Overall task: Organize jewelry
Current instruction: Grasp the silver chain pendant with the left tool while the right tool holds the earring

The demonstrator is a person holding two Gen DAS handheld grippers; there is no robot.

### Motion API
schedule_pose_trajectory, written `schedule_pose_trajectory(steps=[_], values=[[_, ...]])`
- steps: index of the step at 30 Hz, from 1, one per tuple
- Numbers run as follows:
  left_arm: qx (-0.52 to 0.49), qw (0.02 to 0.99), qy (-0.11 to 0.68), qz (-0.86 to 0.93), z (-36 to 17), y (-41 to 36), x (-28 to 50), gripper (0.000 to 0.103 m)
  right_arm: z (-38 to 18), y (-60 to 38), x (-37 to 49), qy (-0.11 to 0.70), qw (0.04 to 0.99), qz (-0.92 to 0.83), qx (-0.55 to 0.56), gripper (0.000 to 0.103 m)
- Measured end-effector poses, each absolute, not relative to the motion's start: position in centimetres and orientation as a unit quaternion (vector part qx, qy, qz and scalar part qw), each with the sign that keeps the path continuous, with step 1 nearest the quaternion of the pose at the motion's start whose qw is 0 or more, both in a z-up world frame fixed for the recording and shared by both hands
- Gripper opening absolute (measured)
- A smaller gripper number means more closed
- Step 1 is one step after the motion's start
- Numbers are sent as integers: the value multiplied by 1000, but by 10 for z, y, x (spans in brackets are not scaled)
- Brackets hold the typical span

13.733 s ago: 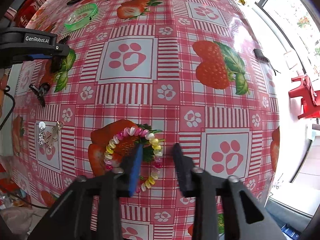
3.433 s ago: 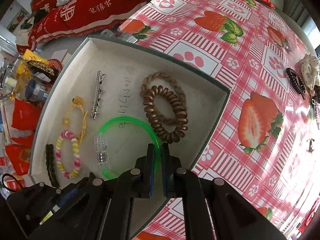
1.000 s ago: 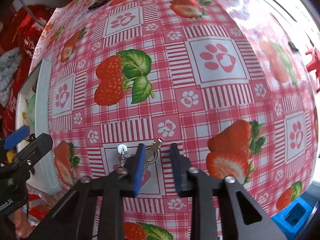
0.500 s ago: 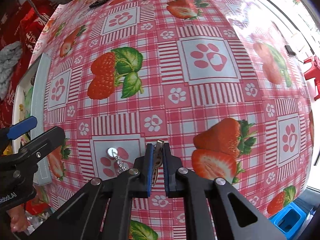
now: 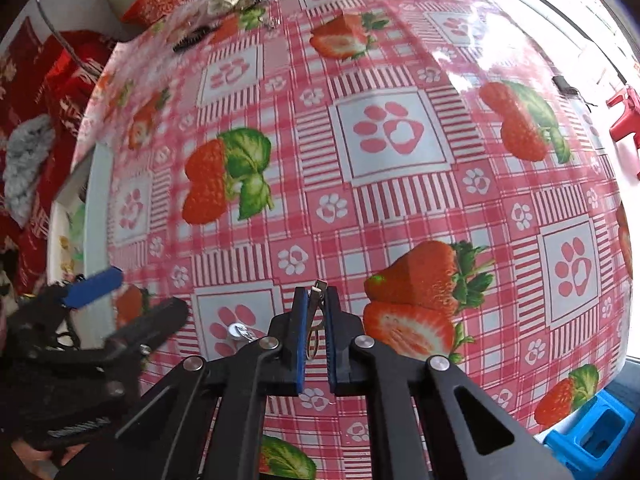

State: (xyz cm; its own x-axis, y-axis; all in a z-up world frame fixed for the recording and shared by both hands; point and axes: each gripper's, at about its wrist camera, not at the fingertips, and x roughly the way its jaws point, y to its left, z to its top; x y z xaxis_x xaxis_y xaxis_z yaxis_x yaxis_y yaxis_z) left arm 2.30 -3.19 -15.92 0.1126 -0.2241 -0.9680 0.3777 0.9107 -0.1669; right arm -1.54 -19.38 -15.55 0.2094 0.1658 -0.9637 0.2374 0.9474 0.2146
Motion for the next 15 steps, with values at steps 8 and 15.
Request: schedule_pose_trajectory(steps=[8, 15], values=[[65, 719, 655, -225, -174, -54, 10, 94, -155, -209, -25, 632, 758, -42, 159, 8], [63, 709, 666, -223, -185, -71, -1, 77, -156, -218, -22, 632, 757, -51, 159, 8]])
